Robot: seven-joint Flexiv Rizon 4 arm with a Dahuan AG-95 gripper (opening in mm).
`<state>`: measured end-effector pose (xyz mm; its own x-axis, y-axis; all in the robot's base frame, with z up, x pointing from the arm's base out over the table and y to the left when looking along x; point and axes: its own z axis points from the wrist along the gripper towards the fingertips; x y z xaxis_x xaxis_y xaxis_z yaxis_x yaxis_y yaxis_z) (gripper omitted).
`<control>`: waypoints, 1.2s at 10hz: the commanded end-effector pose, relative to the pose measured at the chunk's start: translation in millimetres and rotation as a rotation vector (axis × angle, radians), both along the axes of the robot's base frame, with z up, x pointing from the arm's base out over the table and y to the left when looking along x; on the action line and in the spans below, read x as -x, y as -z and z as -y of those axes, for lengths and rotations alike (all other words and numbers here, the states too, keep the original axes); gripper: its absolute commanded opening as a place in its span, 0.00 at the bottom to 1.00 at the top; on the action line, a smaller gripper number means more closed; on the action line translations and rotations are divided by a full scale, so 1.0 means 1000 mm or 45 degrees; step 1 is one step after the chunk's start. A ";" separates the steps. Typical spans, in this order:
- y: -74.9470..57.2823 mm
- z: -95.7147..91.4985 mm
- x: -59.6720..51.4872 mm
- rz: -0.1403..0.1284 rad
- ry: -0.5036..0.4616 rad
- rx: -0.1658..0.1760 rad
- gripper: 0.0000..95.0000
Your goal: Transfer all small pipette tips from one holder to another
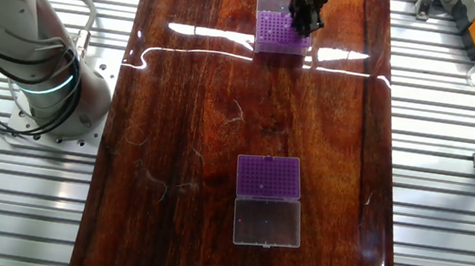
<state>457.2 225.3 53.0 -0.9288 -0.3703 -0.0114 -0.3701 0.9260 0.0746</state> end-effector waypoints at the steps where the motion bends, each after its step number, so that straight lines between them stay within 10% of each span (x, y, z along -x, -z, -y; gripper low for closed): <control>1: 0.001 0.000 -0.001 0.003 -0.002 0.001 0.00; 12: -0.035 0.001 0.004 -0.029 0.006 -0.008 0.00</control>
